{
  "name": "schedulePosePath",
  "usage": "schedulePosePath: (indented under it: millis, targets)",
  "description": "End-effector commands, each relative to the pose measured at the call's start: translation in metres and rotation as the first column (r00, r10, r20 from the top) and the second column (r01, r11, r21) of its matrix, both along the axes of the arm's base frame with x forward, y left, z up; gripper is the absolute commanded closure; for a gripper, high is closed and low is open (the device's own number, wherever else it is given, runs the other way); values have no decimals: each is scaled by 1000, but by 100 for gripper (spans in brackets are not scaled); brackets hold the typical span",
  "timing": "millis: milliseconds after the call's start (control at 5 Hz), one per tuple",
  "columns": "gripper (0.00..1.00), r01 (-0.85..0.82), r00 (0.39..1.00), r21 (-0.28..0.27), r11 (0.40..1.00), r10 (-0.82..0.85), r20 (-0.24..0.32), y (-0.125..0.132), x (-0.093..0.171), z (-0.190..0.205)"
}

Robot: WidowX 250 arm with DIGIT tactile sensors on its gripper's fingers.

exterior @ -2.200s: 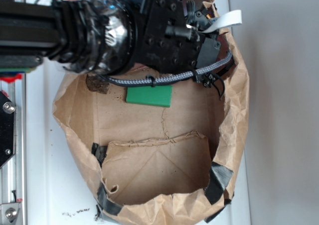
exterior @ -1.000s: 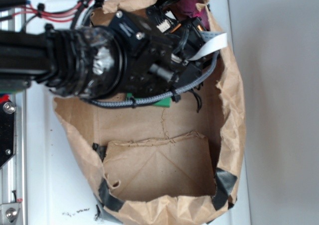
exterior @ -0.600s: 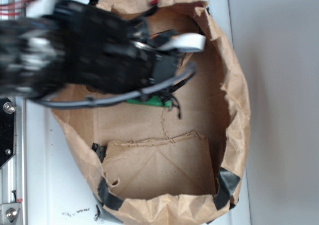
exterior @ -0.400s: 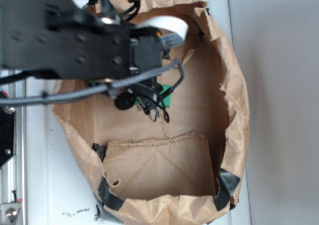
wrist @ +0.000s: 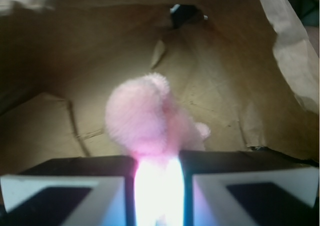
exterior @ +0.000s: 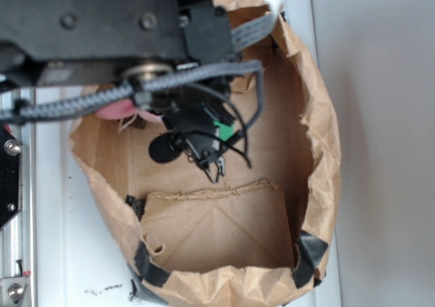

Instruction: Grab the pink bunny.

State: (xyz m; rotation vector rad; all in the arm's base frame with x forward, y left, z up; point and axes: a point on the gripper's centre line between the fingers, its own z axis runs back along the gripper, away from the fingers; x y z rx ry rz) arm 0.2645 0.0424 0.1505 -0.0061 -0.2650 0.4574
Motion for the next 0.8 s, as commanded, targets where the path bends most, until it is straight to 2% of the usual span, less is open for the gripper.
schedulePosePath:
  millis: [0, 200, 400, 600]
  targets:
    - [100, 185, 982, -12, 983, -185, -48, -17, 15, 31]
    - [100, 241, 969, -13, 970, -242, -47, -28, 16, 39]
    - [100, 288, 958, 3, 958, -288, -11, -36, 8, 45]
    - [100, 298, 955, 1, 955, -298, 2, -39, 9, 45]
